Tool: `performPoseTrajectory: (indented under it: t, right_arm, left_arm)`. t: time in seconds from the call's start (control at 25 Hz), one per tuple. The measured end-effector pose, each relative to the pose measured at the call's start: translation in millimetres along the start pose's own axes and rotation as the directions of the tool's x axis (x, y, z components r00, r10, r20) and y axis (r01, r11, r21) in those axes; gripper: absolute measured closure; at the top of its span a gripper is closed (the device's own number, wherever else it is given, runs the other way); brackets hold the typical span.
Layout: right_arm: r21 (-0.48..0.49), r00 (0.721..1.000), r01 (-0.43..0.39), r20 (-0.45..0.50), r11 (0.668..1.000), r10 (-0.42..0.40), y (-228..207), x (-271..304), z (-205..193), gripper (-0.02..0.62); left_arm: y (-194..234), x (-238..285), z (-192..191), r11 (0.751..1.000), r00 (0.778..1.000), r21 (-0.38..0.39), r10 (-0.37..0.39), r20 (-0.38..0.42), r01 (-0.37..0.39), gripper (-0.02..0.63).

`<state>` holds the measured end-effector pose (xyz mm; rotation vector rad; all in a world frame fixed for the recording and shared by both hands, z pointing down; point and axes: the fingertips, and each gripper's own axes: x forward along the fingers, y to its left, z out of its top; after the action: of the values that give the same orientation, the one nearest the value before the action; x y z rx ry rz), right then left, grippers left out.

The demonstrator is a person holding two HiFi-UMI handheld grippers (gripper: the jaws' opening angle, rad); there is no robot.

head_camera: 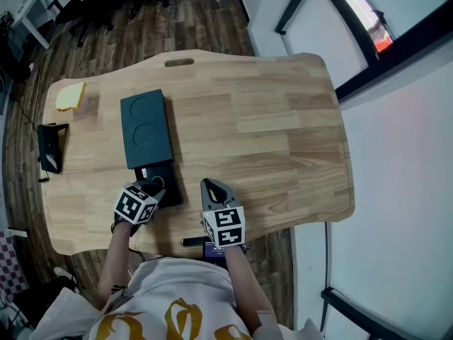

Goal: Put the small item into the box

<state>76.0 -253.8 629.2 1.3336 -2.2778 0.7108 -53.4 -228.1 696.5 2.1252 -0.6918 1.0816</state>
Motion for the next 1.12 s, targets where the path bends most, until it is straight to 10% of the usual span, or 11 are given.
performPoseTrajectory:
  t: [0.64, 0.92, 1.12]
  right_arm:
    - [-0.070, 0.998, 0.011, 0.066, 0.997, -0.007, 23, -30, 25, 0.591]
    - [-0.124, 0.993, 0.007, 0.120, 0.992, 0.008, 50, -54, 36, 0.591]
    - [-0.149, 0.981, 0.012, 0.195, 0.989, 0.018, 68, -78, 52, 0.591]
  left_arm:
    - [0, -47, 24, 0.991, 0.967, -0.136, 0.042, 0.250, -0.008, 0.572]
    - [0, -110, 38, 0.980, 0.869, -0.192, 0.134, 0.476, -0.046, 0.603]
    - [-17, -166, 51, 0.977, 0.729, -0.210, 0.175, 0.662, -0.044, 0.603]
